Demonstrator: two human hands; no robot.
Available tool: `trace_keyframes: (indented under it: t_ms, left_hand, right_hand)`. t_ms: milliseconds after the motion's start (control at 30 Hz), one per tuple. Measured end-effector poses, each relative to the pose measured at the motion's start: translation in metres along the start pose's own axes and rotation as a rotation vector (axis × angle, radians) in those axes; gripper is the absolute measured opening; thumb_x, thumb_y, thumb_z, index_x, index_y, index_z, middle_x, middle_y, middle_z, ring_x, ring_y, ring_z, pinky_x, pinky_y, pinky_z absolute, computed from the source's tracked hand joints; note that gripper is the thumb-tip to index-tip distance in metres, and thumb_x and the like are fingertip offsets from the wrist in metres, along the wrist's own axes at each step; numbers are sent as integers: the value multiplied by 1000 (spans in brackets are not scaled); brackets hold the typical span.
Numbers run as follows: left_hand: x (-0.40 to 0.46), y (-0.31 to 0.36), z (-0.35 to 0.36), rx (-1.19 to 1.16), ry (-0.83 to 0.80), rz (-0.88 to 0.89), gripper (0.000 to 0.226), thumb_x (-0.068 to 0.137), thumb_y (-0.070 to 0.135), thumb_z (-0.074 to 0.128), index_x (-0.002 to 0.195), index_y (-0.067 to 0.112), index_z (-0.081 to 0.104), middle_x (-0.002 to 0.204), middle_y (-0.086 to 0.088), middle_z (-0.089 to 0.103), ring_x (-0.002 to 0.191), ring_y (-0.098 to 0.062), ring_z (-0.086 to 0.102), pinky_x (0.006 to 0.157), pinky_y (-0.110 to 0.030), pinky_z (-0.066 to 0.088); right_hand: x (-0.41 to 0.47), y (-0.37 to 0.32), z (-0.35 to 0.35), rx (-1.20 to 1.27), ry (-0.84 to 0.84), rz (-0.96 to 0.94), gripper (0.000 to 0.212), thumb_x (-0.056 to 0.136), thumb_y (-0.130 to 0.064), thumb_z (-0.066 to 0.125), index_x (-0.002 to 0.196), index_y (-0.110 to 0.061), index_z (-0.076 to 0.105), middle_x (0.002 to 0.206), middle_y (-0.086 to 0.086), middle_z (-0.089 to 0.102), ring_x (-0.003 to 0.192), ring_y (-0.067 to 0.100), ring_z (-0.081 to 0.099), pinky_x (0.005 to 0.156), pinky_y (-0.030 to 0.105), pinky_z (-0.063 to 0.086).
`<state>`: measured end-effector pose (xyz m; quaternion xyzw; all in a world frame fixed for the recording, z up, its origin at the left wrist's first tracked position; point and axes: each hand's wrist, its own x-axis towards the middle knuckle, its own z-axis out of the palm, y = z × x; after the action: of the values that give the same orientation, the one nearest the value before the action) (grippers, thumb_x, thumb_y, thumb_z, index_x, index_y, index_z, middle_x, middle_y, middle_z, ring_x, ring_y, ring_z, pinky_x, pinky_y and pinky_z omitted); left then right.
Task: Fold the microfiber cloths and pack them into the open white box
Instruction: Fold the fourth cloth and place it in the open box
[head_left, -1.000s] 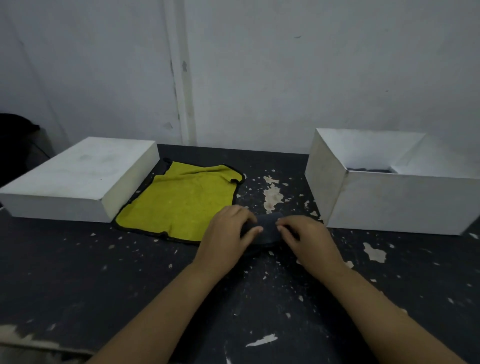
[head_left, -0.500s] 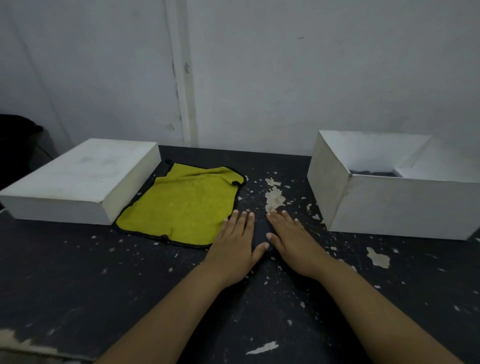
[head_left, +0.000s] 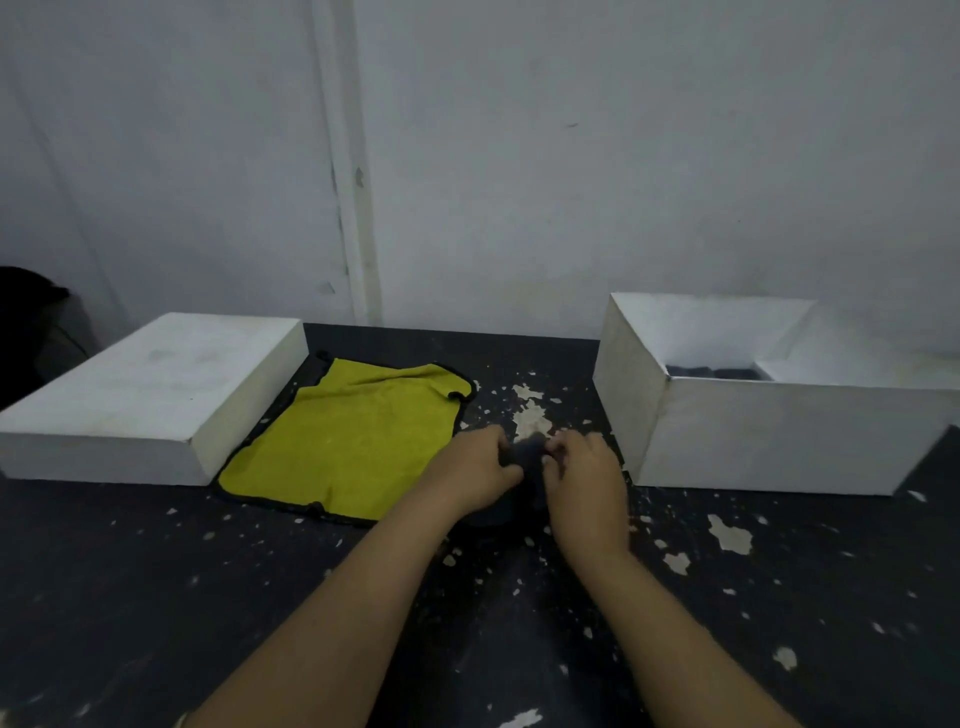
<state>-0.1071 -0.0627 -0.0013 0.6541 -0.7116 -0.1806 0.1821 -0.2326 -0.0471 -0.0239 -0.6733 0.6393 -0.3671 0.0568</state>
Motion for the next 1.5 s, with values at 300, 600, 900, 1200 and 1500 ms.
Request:
trace_keyframes:
  t_ms: [300, 600, 900, 1200, 1500]
  left_hand:
    - [-37, 20, 9, -431, 210, 115, 34, 84, 16, 59, 118, 24, 58, 117, 6, 66, 108, -7, 61, 92, -31, 51]
    - [-48, 26, 5, -482, 472, 157, 32, 93, 12, 50, 121, 23, 61, 115, 7, 67, 100, 0, 60, 86, -13, 48]
    - [-2, 60, -55, -1130, 123, 163, 29, 88, 5, 59, 108, 26, 60, 102, -2, 63, 99, -16, 61, 77, -20, 54]
    - [70, 118, -87, -1045, 5, 248, 34, 81, 0, 65, 110, 18, 63, 90, -3, 65, 85, -13, 63, 70, -19, 54]
    - [143, 152, -62, -708, 97, 212, 35, 74, 10, 76, 108, 13, 68, 81, -5, 65, 72, -19, 66, 77, -30, 58]
  right_hand:
    - [-19, -33, -4, 798, 9, 425, 37, 97, -37, 38, 96, -15, 68, 90, 0, 67, 85, 14, 62, 73, 27, 49]
    - [-7, -37, -26, 1090, 10, 463, 16, 93, -23, 53, 83, -25, 64, 88, 3, 69, 83, 14, 65, 72, 29, 53]
    - [57, -35, -87, 1040, -27, 235, 14, 94, -32, 49, 92, -33, 62, 99, -3, 69, 90, 18, 66, 76, 39, 57]
    - [146, 11, -135, 962, -190, 159, 33, 96, -44, 40, 119, -25, 54, 115, 5, 65, 99, 25, 65, 85, 48, 55]
    - [212, 73, -149, 1050, -562, 263, 30, 96, -19, 45, 125, -18, 50, 122, 12, 63, 110, 29, 62, 92, 46, 52]
